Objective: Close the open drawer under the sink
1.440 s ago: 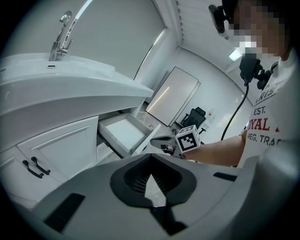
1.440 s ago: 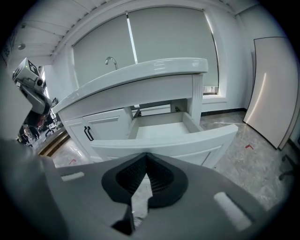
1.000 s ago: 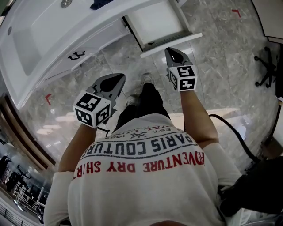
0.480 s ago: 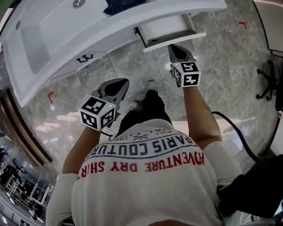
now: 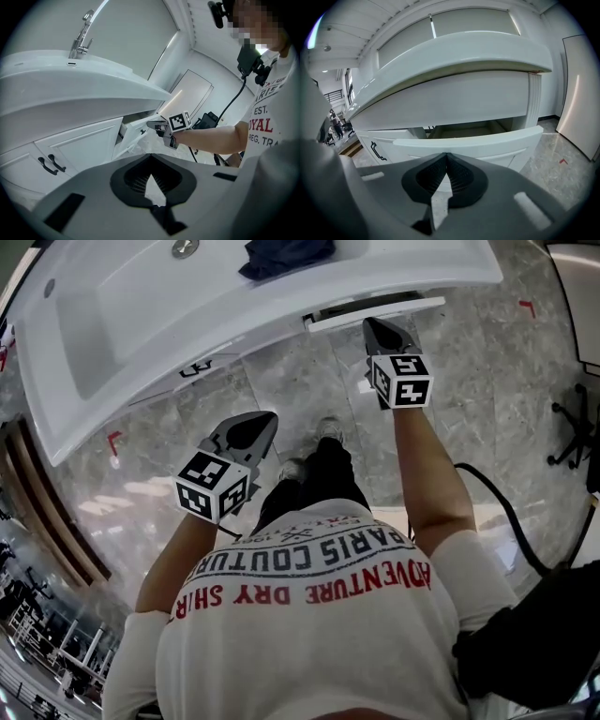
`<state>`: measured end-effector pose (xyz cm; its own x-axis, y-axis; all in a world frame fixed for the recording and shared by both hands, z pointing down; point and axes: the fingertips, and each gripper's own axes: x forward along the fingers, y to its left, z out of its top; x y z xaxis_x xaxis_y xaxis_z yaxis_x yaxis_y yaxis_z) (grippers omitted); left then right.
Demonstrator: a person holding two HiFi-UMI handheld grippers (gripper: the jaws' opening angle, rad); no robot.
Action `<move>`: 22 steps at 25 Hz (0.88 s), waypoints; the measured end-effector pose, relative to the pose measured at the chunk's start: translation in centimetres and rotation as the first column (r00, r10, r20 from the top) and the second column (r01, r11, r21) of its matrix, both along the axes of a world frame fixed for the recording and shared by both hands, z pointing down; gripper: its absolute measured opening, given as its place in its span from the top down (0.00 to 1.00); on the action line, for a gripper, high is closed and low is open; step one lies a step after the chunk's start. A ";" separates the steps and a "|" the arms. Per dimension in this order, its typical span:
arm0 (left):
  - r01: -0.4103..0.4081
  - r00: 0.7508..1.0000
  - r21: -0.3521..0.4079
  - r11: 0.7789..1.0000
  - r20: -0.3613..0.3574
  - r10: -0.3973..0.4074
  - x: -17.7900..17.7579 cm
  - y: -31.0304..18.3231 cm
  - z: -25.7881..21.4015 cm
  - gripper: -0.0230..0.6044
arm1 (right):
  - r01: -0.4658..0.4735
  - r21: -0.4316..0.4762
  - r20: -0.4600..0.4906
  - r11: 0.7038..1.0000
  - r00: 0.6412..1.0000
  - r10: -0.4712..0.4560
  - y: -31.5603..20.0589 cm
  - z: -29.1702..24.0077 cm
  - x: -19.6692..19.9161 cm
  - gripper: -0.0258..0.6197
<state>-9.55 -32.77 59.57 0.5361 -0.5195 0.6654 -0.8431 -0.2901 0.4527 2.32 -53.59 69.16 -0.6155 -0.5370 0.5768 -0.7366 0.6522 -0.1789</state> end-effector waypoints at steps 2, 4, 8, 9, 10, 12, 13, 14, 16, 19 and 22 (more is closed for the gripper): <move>0.006 1.000 0.004 1.000 0.002 -0.006 -0.3 -0.1 0.0 0.96 | 0.003 0.005 0.001 1.000 1.000 -0.003 -0.6 0.0 -0.5 0.96; 0.010 1.000 0.006 1.000 0.001 -0.010 -0.5 -0.1 0.0 0.96 | 0.008 0.011 -0.003 1.000 1.000 -0.008 -0.9 0.0 -0.9 0.96; 0.027 1.000 0.004 1.000 0.004 -0.027 -1.2 0.2 0.3 0.96 | 0.002 0.013 -0.001 1.000 1.000 -0.002 -1.8 0.1 -1.5 0.96; 0.033 0.999 0.005 0.999 0.008 -0.033 -1.5 0.2 0.4 0.96 | -0.003 0.013 0.003 1.000 1.000 0.003 -2.0 0.1 -1.7 0.96; 0.040 0.999 0.007 0.999 0.013 -0.040 -1.8 0.3 0.4 0.96 | -0.008 0.013 0.008 1.000 1.000 0.007 -2.3 0.1 -1.8 0.96; 0.053 0.998 0.010 0.999 0.020 -0.053 -2.4 0.4 0.3 0.96 | -0.015 0.015 0.012 1.000 1.000 0.015 -2.7 0.1 -2.1 0.96; 0.058 0.998 0.009 0.998 0.022 -0.059 -2.6 0.5 0.2 0.96 | -0.017 0.016 0.012 1.000 1.000 0.017 -2.9 0.1 -2.3 0.96; 0.063 0.998 0.008 0.998 0.024 -0.063 -2.7 0.6 0.2 0.96 | -0.018 0.017 0.010 1.000 1.000 0.018 -3.2 0.1 -2.4 0.96; 0.071 0.997 0.009 0.997 0.028 -0.072 -3.1 0.7 0.1 0.96 | -0.018 0.019 0.005 1.000 1.000 0.018 -3.6 0.0 -2.5 0.96; 0.082 0.996 0.013 0.997 0.031 -0.082 -3.5 0.8 0.0 0.96 | -0.013 0.020 -0.002 1.000 1.000 0.013 -3.8 0.0 -2.7 0.96; 0.083 0.996 0.012 0.996 0.034 -0.084 -3.6 1.1 0.0 0.96 | -0.003 0.016 -0.015 1.000 1.000 0.003 -3.7 0.1 -2.7 0.96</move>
<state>-13.18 -31.65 59.53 0.4676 -0.5688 0.6767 -0.8795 -0.2228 0.4205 -0.35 -57.33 69.25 -0.6053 -0.5483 0.5771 -0.7411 0.6527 -0.1572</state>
